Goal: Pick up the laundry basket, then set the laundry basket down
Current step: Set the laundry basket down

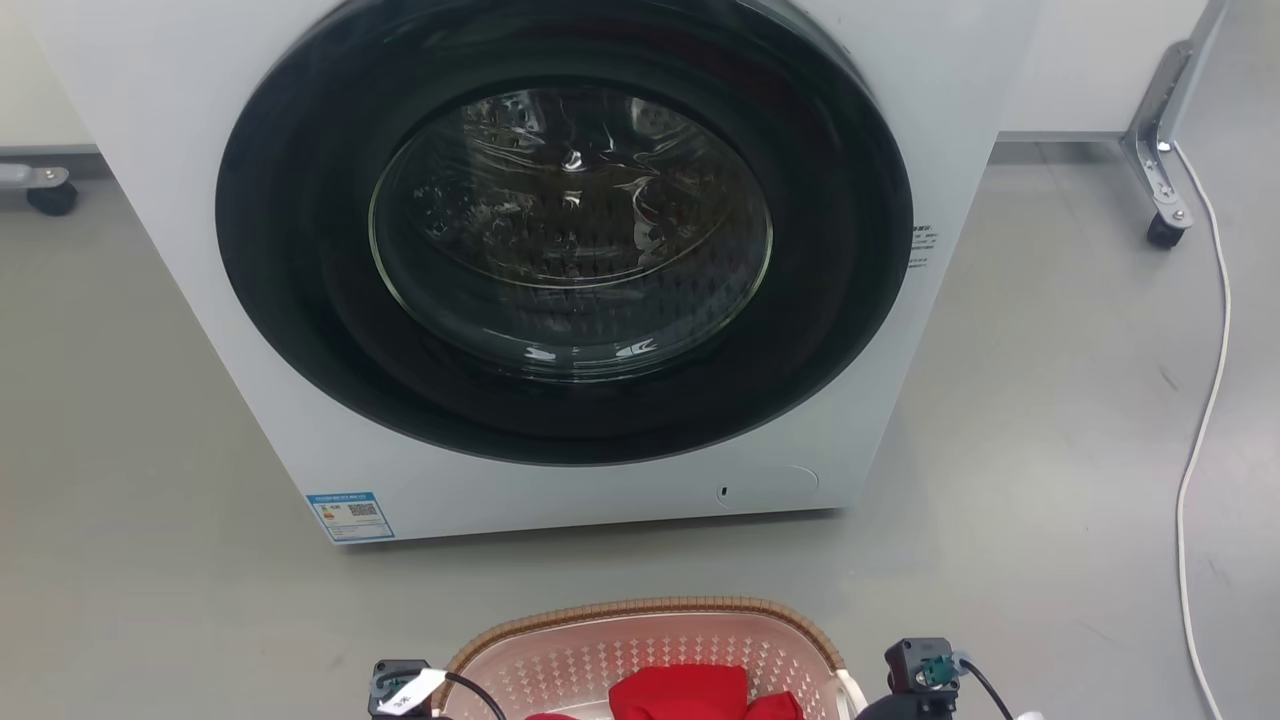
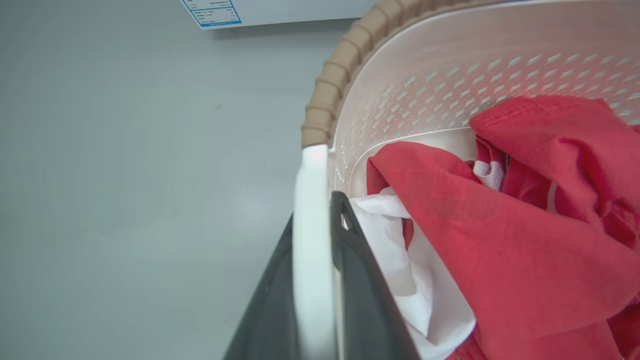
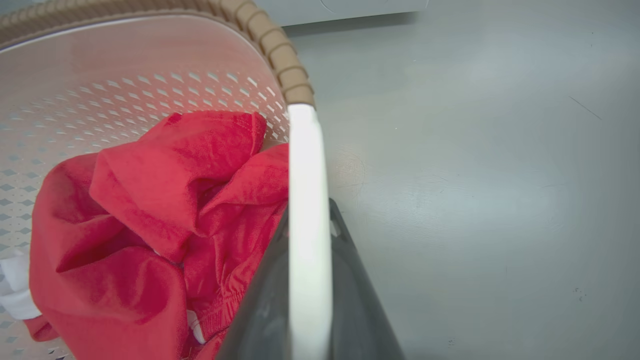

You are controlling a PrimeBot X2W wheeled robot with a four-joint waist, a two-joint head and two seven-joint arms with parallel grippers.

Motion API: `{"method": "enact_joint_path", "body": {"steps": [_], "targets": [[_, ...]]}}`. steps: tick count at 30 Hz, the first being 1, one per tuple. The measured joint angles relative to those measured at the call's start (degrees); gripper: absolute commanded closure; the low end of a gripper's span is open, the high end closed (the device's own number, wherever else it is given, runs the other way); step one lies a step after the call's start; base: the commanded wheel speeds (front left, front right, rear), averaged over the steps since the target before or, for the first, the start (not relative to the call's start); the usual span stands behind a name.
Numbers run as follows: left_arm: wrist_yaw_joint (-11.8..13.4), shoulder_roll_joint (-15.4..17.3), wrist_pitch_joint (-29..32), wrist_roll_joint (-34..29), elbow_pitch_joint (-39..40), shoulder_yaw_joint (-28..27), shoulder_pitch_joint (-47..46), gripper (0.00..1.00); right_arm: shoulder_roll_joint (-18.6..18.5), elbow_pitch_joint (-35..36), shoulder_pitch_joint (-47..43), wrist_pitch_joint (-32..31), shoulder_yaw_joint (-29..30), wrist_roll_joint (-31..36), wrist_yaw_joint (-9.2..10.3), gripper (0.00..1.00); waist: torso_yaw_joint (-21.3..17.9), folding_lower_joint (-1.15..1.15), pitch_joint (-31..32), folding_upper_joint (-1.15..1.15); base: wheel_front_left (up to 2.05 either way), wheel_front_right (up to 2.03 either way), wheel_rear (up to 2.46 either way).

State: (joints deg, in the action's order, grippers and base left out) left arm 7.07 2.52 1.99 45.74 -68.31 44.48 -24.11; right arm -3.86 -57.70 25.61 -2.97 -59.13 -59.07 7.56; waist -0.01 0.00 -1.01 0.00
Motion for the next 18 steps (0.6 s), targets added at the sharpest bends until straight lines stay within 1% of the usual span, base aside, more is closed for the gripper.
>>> {"method": "enact_joint_path", "body": {"steps": [6,18], "targets": [[0.0,0.1,-0.2,0.0,-0.2,-0.1,-1.2,1.00,0.0,-0.1,2.4,0.0,-0.4,-0.3,0.01,1.00,-0.1,0.00,-1.7,0.00,0.00,0.00,0.00],[0.0,0.0,-2.2,-0.1,-0.2,-1.6,-10.6,1.00,-0.1,-2.1,12.7,1.7,0.4,-0.4,0.00,1.00,-0.2,0.02,-9.4,0.00,0.00,0.00,0.00]]}}
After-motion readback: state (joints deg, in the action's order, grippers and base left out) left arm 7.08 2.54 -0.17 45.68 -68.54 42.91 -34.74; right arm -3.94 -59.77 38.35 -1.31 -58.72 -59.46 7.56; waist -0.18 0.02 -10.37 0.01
